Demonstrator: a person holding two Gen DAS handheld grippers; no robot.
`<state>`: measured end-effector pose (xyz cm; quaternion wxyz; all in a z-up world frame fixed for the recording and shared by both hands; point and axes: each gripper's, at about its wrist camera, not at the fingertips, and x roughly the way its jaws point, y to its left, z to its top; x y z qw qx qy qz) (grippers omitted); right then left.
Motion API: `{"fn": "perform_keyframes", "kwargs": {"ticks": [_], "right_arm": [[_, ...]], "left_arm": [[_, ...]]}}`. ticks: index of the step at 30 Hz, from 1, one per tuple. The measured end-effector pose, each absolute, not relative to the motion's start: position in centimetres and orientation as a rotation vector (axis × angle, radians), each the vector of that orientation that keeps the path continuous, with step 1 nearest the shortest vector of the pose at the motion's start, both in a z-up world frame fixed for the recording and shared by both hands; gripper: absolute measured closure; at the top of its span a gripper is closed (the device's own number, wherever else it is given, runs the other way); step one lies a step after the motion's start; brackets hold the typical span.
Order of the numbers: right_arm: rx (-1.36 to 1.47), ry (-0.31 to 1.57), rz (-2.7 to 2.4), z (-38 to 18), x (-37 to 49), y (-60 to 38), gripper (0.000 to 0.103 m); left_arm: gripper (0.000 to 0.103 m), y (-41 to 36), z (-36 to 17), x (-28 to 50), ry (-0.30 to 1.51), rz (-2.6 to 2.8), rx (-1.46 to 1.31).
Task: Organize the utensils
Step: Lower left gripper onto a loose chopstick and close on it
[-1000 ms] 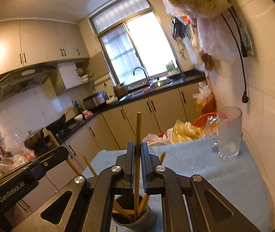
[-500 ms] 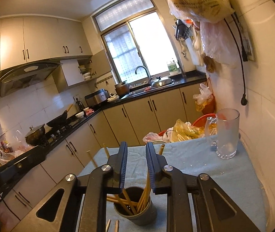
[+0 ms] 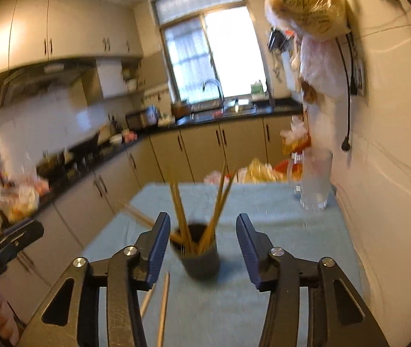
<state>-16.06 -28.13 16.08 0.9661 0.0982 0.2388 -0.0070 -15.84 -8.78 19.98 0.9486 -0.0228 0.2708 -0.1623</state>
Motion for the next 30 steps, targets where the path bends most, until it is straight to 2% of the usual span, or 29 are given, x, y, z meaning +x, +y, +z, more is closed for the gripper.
{"fn": "perform_keyframes", "kwargs": {"ticks": [12,21,24,25,27,28,29,30], "right_arm": [[0.163,0.957,0.118,3.1,-14.4,-23.5,0.047],[0.082,1.079,0.176,-1.0,-13.0,-20.1,0.047],[0.031,1.101,0.176,-1.7,-12.8,-19.2,0.047],[-0.003,1.089,0.163,-1.7,-12.9,-18.3,0.047],[-0.073,1.078,0.138,-1.8,-13.0,-17.5,0.054],[-0.076,1.074,0.140,-1.7,-13.0,-17.3,0.069],[-0.070,1.081,0.139,-1.6,-13.0,-17.3,0.091],[-0.076,1.092,0.117,-1.6,-13.0,-17.4,0.095]], "left_arm": [[0.045,-8.2,9.2,-15.3,0.825,-0.302,0.018],[0.047,-11.1,3.3,-14.0,0.984,-0.380,0.058],[0.061,-11.5,2.1,-13.6,1.025,-0.389,0.063],[0.071,-11.7,1.9,-13.5,1.035,-0.393,0.061],[0.081,-11.7,1.7,-13.7,1.033,-0.396,0.050],[0.094,-11.7,1.7,-13.5,1.035,-0.404,0.044],[0.096,-11.6,1.7,-13.6,1.049,-0.422,0.019],[0.096,-11.3,1.7,-13.5,1.056,-0.421,-0.003]]}}
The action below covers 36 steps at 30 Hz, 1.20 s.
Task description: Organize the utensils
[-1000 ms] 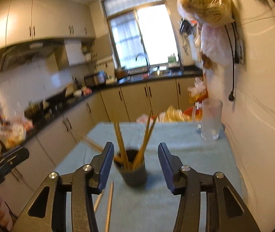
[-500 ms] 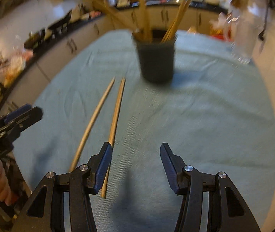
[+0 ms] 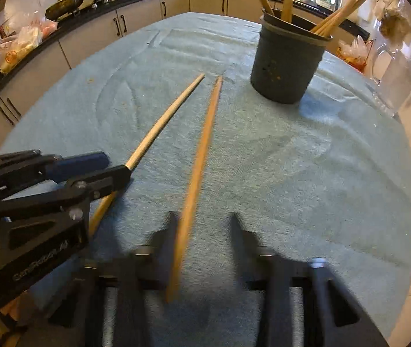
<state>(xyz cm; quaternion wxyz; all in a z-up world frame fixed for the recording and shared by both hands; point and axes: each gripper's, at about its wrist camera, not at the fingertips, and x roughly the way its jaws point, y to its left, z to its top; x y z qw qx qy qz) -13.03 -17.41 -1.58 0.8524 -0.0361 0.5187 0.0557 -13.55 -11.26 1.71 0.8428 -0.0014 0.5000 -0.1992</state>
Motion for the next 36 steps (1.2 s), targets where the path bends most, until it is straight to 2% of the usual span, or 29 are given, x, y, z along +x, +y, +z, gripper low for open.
{"fn": "perform_keyframes", "kwargs": {"ticks": [13,15,17,22,25,36], "right_arm": [[-0.039,1.158,-0.061,-1.8,-22.8,-23.6,0.095],[-0.033,1.156,-0.079,-1.8,-24.1,-23.9,0.090],[-0.036,1.152,-0.104,-1.7,-24.6,-24.0,0.077],[0.025,1.154,-0.114,-1.7,-24.0,-24.7,0.070],[-0.001,1.153,-0.110,-1.8,-23.1,-24.3,0.062],[0.041,1.145,-0.063,-1.8,-17.6,-24.1,0.059]], "left_arm": [[0.097,-7.4,1.3,-15.6,1.097,-0.483,-0.177],[0.096,-7.3,1.4,-16.0,1.091,-0.477,-0.171],[0.096,-7.3,1.7,-16.4,1.085,-0.465,-0.151],[0.096,-7.5,1.9,-17.2,1.060,-0.431,-0.076],[0.096,-7.5,1.9,-17.3,1.059,-0.422,-0.053],[0.096,-7.8,1.9,-17.0,1.065,-0.407,-0.038]]}}
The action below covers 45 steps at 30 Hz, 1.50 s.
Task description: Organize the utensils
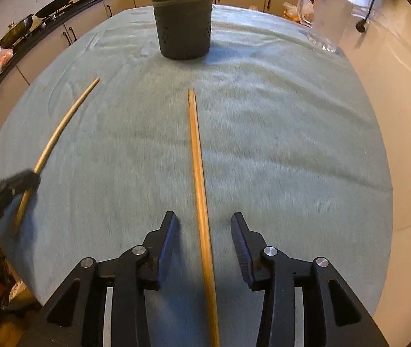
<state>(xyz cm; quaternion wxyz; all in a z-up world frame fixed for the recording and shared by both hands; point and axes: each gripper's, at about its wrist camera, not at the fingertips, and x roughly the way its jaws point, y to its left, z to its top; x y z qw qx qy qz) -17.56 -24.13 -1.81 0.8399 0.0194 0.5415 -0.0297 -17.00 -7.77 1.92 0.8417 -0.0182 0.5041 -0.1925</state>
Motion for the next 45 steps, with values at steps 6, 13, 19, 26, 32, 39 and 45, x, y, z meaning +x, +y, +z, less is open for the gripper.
{"fn": "perform_keyframes", "kwargs": {"ticks": [6,13,19,26,32,39,45], "right_arm": [[0.041,1.144,-0.048,-2.1,-14.3,-24.0,0.061],[0.061,1.124,-0.062,-2.1,-12.3,-23.9,0.062],[0.074,1.093,-0.067,-2.1,-12.5,-23.9,0.061],[0.083,1.057,-0.055,-2.3,-12.9,-24.4,0.061],[0.091,1.028,-0.045,-2.3,-13.3,-24.5,0.061],[0.125,1.021,-0.016,-2.2,-13.1,-25.3,0.061],[0.175,1.080,0.032,-2.0,-11.8,-26.3,0.061]], "left_arm": [[0.096,-8.2,1.9,-16.9,1.060,-0.391,-0.017],[0.096,-8.5,2.0,-16.8,1.061,-0.379,-0.003],[0.090,-9.0,2.0,-16.9,1.059,-0.372,0.018],[0.087,-8.0,3.4,-16.1,1.051,-0.336,0.002],[0.079,-7.6,5.6,-13.0,1.013,-0.322,-0.003],[0.078,-11.6,4.6,-7.7,1.047,-0.351,0.114],[0.078,-14.1,3.5,-4.9,1.089,-0.379,0.196]]}}
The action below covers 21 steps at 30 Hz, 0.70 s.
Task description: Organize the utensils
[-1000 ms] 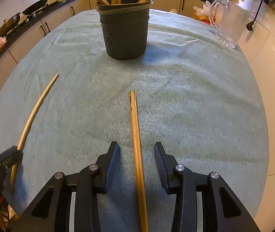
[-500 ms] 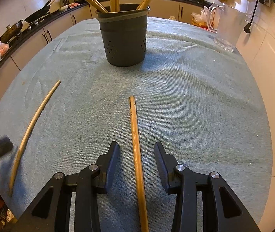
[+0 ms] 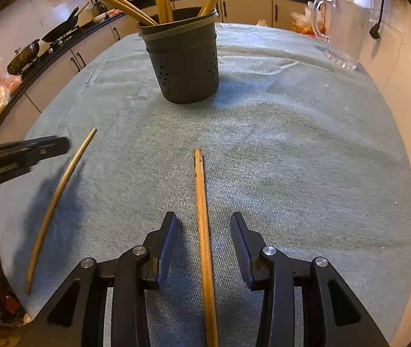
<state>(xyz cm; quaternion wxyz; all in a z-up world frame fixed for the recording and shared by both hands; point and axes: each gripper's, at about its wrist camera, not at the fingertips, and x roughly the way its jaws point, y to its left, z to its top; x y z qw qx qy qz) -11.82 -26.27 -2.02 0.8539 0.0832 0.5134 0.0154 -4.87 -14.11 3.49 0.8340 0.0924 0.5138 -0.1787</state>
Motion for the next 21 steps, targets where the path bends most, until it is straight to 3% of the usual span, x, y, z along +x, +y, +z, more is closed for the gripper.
{"fn": "perform_keyframes", "kwargs": {"ticks": [11,12,14,15,16,21], "right_arm": [[0.009,1.172,0.023,-1.9,-6.7,-24.7,0.062],[0.010,1.172,0.027,-1.9,-6.3,-24.6,0.064],[0.026,1.168,0.031,-1.8,-5.8,-24.6,0.084],[0.045,1.161,0.035,-1.8,-5.7,-24.7,0.091],[0.056,1.154,0.038,-1.8,-5.6,-24.9,0.095],[0.133,1.091,0.052,-1.6,-6.5,-25.6,0.095]], "left_arm": [[0.078,-15.0,1.8,-2.9,1.162,-0.416,0.181],[0.078,-14.9,1.8,-2.8,1.160,-0.423,0.173],[0.080,-14.9,1.7,-2.6,1.153,-0.430,0.155],[0.086,-14.8,1.7,-2.6,1.146,-0.420,0.148],[0.098,-14.7,1.6,-2.4,1.138,-0.400,0.148],[0.098,-13.4,2.4,-2.9,1.108,-0.390,0.074]]}}
